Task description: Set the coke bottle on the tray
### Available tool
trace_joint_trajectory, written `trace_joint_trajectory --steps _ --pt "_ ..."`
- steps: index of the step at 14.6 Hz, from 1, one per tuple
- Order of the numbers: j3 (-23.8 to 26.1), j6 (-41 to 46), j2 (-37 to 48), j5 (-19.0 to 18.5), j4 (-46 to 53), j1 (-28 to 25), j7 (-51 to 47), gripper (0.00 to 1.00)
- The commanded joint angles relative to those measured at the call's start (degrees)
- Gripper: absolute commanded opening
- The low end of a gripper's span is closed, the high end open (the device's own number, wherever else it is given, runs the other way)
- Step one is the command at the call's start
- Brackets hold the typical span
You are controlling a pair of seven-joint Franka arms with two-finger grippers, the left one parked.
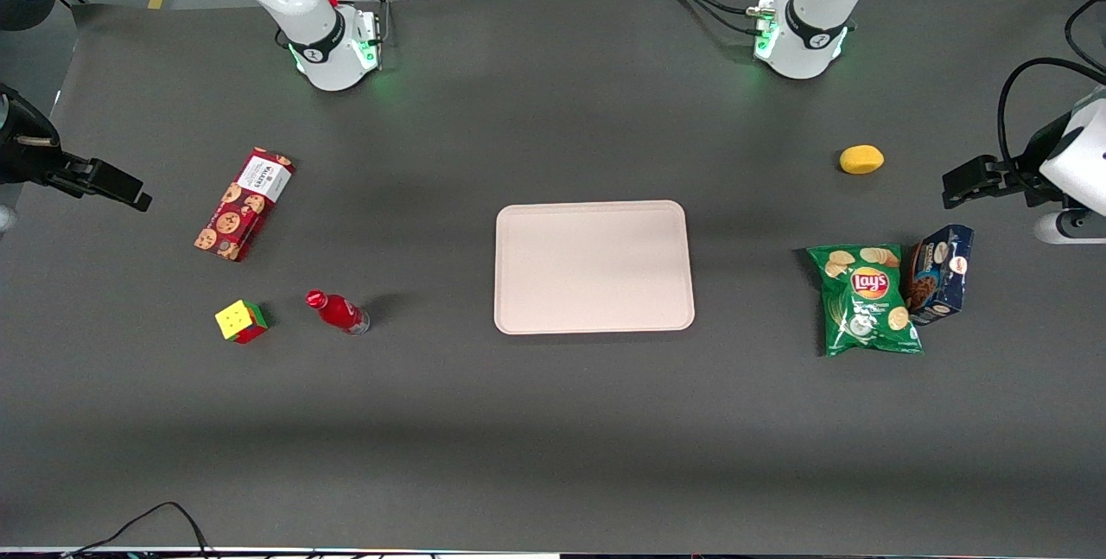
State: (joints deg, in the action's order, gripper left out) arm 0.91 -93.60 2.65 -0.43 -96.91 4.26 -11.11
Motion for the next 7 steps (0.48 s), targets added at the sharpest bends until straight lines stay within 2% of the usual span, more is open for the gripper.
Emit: trace_joint_trajectory --steps 1,7 --pt "0.9 -0.6 0.4 -1.0 -0.6 0.7 -0.1 1.0" --pt "0.8 -0.6 -0.1 -1.0 -0.3 0.7 -0.2 1.0"
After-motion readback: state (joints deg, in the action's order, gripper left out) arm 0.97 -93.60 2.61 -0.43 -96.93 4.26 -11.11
